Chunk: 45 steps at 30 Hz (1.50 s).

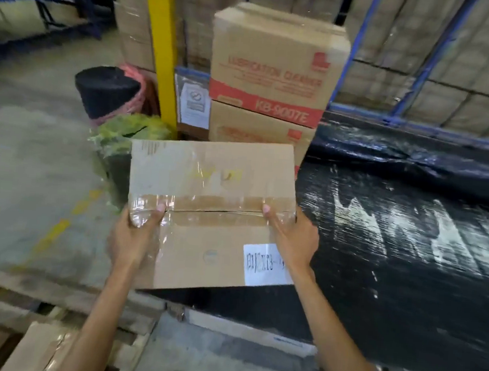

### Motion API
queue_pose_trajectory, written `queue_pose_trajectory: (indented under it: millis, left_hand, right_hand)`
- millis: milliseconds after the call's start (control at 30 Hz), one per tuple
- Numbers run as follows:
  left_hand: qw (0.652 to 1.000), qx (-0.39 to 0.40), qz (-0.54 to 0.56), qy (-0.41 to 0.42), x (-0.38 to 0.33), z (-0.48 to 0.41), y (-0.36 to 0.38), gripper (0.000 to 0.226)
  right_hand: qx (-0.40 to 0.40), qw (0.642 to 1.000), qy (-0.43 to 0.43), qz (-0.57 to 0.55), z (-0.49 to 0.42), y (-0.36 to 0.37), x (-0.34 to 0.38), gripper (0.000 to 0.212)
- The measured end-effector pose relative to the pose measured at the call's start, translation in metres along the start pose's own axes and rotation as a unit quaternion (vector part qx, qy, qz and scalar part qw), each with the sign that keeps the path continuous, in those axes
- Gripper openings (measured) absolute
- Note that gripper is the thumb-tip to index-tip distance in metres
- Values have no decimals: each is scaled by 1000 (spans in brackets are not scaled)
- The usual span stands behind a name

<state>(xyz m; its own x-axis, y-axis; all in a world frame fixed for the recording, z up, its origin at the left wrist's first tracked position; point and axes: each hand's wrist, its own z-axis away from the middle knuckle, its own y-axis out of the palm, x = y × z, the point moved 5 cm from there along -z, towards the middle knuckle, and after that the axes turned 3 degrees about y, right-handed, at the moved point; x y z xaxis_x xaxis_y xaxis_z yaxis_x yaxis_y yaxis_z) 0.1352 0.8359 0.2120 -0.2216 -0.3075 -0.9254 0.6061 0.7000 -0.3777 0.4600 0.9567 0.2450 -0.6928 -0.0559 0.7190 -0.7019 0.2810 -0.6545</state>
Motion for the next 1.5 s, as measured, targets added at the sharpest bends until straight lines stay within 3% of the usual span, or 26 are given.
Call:
queue_pose_trajectory:
  millis: [167,233,333,433,600,800,1000,1067,1133,1333,1433,1500]
  left_hand:
    - [990,116,-65,43,-43,47,120,58]
    - [982,142,-106,67,-49,59,158,71]
    - [965,198,-144,93,-57,71,216,74]
    - [952,231,-171,106,-64,78,263,80]
    - [916,287,-244,136,-85,83,338,75]
    - [903,319,-262,119,-107,83,411,67]
    - [891,358,-258,103,-119,62,506,97]
    - [892,346,-273,100,-129,47,535,102]
    - [891,349,-277,86,-144,37,558,95]
    - [902,330,-272,56,-188,3,629,81]
    - [910,316,-262,63,-208,-16,665,49]
    - [912,307,-263,63,-214,-31,682,47]
  right_hand:
    - [-34,988,144,48,-6,-85,-113,90]
    - [-33,981,182,60,-8,-107,-143,90]
    - [-29,970,226,83,-23,-134,-183,80]
    - [-15,960,262,102,-43,-149,-212,86]
    - [6,945,305,120,-94,-161,-259,112]
    - [44,933,319,162,-166,-175,-303,109]
    - [77,935,309,157,-266,-174,-362,113]
    - [80,939,299,150,-295,-173,-367,101]
    - [91,941,293,139,-324,-169,-370,86]
    - [100,951,264,125,-418,-145,-397,71]
    - [101,952,267,113,-461,-129,-418,76]
    - [100,952,266,113,-482,-119,-429,81]
